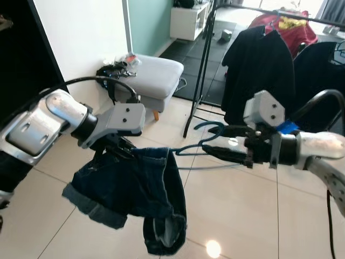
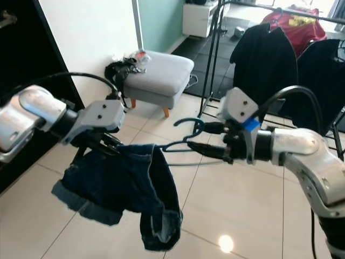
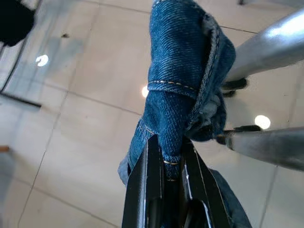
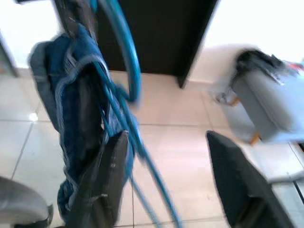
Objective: Hang hanger
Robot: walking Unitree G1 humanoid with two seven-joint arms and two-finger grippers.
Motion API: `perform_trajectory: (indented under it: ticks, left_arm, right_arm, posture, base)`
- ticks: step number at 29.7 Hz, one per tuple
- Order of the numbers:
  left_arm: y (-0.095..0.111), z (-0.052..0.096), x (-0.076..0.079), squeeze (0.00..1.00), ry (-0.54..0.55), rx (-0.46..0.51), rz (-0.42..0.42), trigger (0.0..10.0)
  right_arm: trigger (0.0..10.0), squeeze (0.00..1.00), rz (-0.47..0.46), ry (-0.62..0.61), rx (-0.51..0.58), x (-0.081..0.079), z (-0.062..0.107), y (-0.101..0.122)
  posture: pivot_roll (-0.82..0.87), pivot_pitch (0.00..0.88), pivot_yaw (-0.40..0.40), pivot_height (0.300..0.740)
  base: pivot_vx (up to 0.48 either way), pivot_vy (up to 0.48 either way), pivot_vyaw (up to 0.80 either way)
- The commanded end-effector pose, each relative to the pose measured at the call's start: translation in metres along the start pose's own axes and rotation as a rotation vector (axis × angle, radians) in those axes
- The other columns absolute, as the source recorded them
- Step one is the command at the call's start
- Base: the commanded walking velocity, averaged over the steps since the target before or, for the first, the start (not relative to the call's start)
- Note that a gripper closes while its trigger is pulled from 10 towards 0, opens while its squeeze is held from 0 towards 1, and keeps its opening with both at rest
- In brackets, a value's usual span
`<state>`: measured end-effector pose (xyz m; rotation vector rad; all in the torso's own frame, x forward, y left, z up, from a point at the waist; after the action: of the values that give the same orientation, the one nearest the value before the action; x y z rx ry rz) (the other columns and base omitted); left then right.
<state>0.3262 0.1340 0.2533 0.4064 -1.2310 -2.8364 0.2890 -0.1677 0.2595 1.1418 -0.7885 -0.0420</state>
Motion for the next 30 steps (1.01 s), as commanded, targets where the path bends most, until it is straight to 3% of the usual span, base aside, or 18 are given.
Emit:
perform_trajectory:
  ticks: [1, 4, 6, 7, 10, 12, 13, 14, 15, 17, 18, 19, 20, 21, 22, 24, 26, 30]
  left_arm:
    - [0.006, 0.005, -0.006, 0.00, 0.053, 0.047, -0.022, 0.0]
    - [0.003, 0.005, -0.011, 0.00, 0.090, 0.059, -0.016, 0.0]
    - [-0.001, 0.006, -0.016, 0.00, 0.128, 0.066, -0.008, 0.0]
    - [-0.006, 0.009, -0.023, 0.00, 0.176, 0.065, 0.005, 0.0]
    - [-0.011, 0.012, -0.030, 0.00, 0.229, 0.073, 0.023, 0.0]
    - [-0.016, 0.019, -0.040, 0.00, 0.299, 0.110, 0.059, 0.0]
    - [-0.016, 0.023, -0.044, 0.00, 0.327, 0.144, 0.079, 0.0]
    - [-0.016, 0.023, -0.044, 0.00, 0.327, 0.144, 0.079, 0.0]
    - [-0.013, 0.027, -0.047, 0.00, 0.347, 0.189, 0.100, 0.0]
    - [-0.013, 0.027, -0.047, 0.00, 0.347, 0.189, 0.100, 0.0]
    - [-0.004, 0.033, -0.050, 0.00, 0.363, 0.272, 0.135, 0.0]
    - [-0.004, 0.033, -0.050, 0.00, 0.363, 0.272, 0.135, 0.0]
    - [0.013, 0.039, -0.050, 0.00, 0.350, 0.396, 0.165, 0.0]
    - [0.013, 0.039, -0.050, 0.00, 0.350, 0.396, 0.165, 0.0]
    - [0.027, 0.045, -0.049, 0.00, 0.334, 0.491, 0.182, 0.0]
    - [0.049, 0.061, -0.042, 0.00, 0.294, 0.644, 0.186, 0.0]
    - [0.049, 0.061, -0.042, 0.00, 0.294, 0.644, 0.186, 0.0]
    - [0.064, 0.078, -0.034, 0.00, 0.252, 0.753, 0.154, 0.0]
  right_arm:
    - [10.0, 1.00, -0.018, -0.054, 0.002, 0.007, 0.010, -0.002]
    - [10.0, 1.00, -0.047, -0.124, -0.011, 0.013, 0.024, -0.008]
    - [10.0, 1.00, -0.077, -0.196, -0.010, 0.018, 0.040, -0.011]
    - [10.0, 1.00, -0.117, -0.267, 0.009, 0.023, 0.056, -0.013]
    - [10.0, 1.00, -0.181, -0.327, 0.053, 0.022, 0.071, -0.014]
    - [10.0, 1.00, -0.296, -0.361, 0.143, 0.008, 0.088, -0.017]
    - [10.0, 1.00, -0.361, -0.336, 0.195, -0.006, 0.087, -0.017]
    - [10.0, 1.00, -0.361, -0.336, 0.195, -0.006, 0.087, -0.017]
    - [10.0, 1.00, -0.410, -0.322, 0.230, -0.018, 0.084, -0.018]
    - [10.0, 1.00, -0.410, -0.322, 0.230, -0.018, 0.084, -0.018]
    - [10.0, 1.00, -0.463, -0.349, 0.239, -0.026, 0.080, -0.026]
    - [10.0, 1.00, -0.463, -0.349, 0.239, -0.026, 0.080, -0.026]
    - [10.0, 0.18, -0.540, -0.419, 0.265, -0.027, 0.074, -0.036]
    - [10.0, 0.18, -0.540, -0.419, 0.265, -0.027, 0.074, -0.036]
    - [10.0, 0.00, -0.599, -0.471, 0.282, -0.027, 0.070, -0.044]
    - [10.0, 0.00, -0.683, -0.534, 0.280, -0.024, 0.060, -0.058]
    - [10.0, 0.00, -0.683, -0.534, 0.280, -0.024, 0.060, -0.058]
    - [10.0, 0.00, -0.736, -0.587, 0.276, -0.016, 0.057, -0.065]
  posture:
    - [-0.03, 0.069, 0.016, 0.740]
    - [-0.03, 0.072, 0.017, 0.740]
    - [-0.04, 0.075, 0.019, 0.740]
    - [-0.05, 0.078, 0.019, 0.740]
    - [-0.06, 0.082, 0.020, 0.740]
    - [-0.06, 0.084, 0.019, 0.740]
    - [-0.06, 0.089, 0.015, 0.740]
    - [-0.06, 0.089, 0.015, 0.740]
    - [-0.06, 0.090, 0.014, 0.740]
    - [-0.06, 0.090, 0.014, 0.740]
    - [-0.06, 0.093, 0.014, 0.740]
    - [-0.06, 0.093, 0.014, 0.740]
    - [-0.06, 0.094, 0.009, 0.740]
    - [-0.06, 0.094, 0.009, 0.740]
    - [-0.06, 0.096, 0.006, 0.740]
    - [-0.05, 0.097, -0.004, 0.740]
    - [-0.05, 0.097, -0.004, 0.740]
    - [-0.05, 0.100, -0.015, 0.740]
  base:
    - [0.000, 0.000, 0.00]
    - [0.000, 0.000, 0.00]
    - [0.000, 0.000, 0.00]
    - [0.000, 0.000, 0.00]
    - [0.000, 0.000, 0.00]
    - [0.000, 0.000, 0.00]
    - [0.000, 0.000, 0.00]
    - [0.000, 0.000, 0.00]
    - [0.000, 0.000, 0.00]
    - [0.000, 0.000, 0.00]
    - [0.000, 0.000, 0.00]
    - [0.000, 0.000, 0.00]
    - [0.000, 0.000, 0.00]
    - [0.000, 0.000, 0.00]
    - [0.000, 0.000, 0.00]
    - [0.000, 0.000, 0.00]
    - [0.000, 0.000, 0.00]
    - [0.000, 0.000, 0.00]
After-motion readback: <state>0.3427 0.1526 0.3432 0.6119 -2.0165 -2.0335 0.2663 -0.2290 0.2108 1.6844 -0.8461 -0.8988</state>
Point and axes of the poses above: a point about 5 cm out from each wrist's last joint towards the gripper, its own z axis pointing back from the gripper into the wrist, its own y axis along the axis of the wrist's last joint, x = y × z, the point moved 4 cm from there along -z, pointing out of the wrist towards the gripper, and after that the axes turned 15 degrees about z, right-handed, at the moved point
